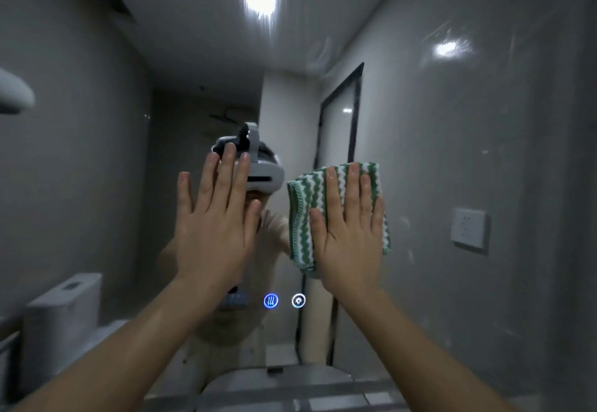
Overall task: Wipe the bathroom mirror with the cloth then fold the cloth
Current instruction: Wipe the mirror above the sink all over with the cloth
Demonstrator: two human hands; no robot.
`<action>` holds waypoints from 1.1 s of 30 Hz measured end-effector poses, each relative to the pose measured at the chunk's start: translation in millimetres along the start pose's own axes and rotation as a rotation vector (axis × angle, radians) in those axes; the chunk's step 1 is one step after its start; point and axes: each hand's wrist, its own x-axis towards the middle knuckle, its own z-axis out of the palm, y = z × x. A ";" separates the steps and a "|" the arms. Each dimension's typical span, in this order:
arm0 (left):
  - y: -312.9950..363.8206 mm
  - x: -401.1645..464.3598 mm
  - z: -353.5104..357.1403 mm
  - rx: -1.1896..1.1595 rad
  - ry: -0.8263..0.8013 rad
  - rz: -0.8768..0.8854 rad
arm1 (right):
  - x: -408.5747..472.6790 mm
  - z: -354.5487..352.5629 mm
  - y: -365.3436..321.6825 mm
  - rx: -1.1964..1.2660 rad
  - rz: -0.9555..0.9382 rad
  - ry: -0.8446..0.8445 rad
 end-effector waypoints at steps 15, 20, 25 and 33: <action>18.7 121.3 -0.4 0.003 0.029 -0.082 | 178.1 -40.9 10.5 0.024 0.008 -0.072; 16.7 141.6 1.7 0.003 0.054 -0.067 | 227.9 -51.0 -2.5 0.039 0.018 -0.085; 9.9 164.7 0.5 0.011 0.085 -0.046 | 262.1 -53.7 -15.5 0.054 0.037 -0.051; -3.5 213.6 -9.8 0.013 0.066 -0.030 | 305.8 -54.7 -31.6 0.068 0.078 -0.010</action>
